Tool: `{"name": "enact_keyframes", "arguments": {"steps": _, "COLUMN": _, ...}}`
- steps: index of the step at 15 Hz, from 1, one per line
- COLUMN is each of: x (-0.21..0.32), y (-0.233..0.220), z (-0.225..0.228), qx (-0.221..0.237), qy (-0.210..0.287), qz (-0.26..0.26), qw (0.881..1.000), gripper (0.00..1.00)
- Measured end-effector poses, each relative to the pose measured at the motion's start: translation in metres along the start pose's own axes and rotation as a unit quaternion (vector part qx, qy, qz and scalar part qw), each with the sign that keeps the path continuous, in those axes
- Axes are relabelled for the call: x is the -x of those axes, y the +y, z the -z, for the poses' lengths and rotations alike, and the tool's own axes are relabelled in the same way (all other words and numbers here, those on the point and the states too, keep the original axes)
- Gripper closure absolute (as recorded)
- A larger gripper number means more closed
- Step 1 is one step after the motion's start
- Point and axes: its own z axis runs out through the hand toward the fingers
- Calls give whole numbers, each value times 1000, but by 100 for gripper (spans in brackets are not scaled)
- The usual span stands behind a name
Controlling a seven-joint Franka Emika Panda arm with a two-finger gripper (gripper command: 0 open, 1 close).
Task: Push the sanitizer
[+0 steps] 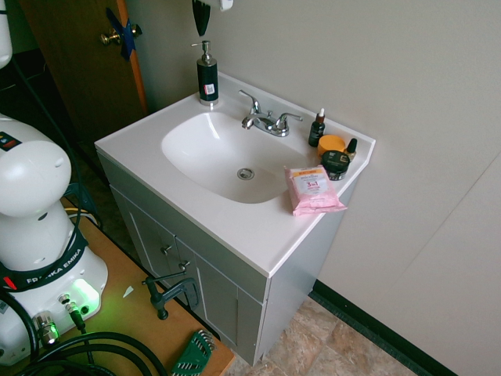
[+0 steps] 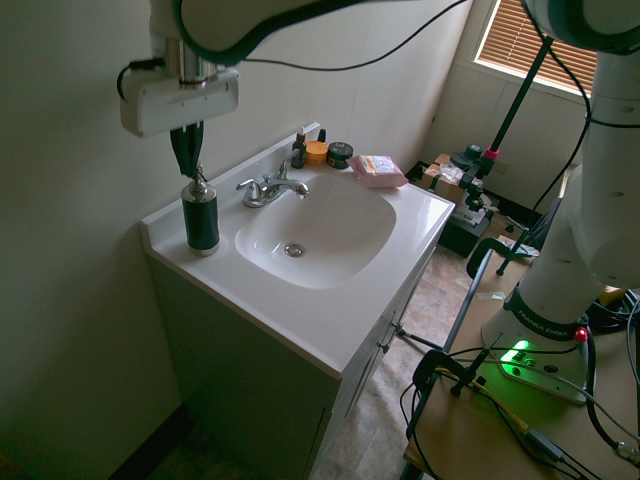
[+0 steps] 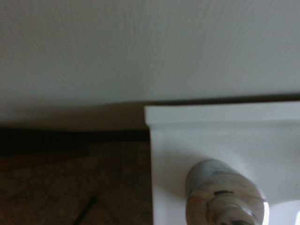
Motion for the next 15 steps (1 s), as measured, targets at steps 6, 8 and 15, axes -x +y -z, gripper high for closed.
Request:
{"name": "enact_keyframes", "arguments": {"steps": 6, "x": -29, "y": 94, "z": 33, "qx": 18, "qy": 4, "qz": -27, "qw": 999, "gripper": 0}}
{"name": "enact_keyframes", "arguments": {"steps": 8, "x": -36, "y": 132, "z": 14, "qx": 35, "qy": 0, "qz": -32, "qw": 999, "gripper": 0}}
{"name": "enact_keyframes", "arguments": {"steps": 15, "x": -22, "y": 255, "z": -56, "qx": 75, "qy": -18, "qz": -41, "qw": 996, "gripper": 0}}
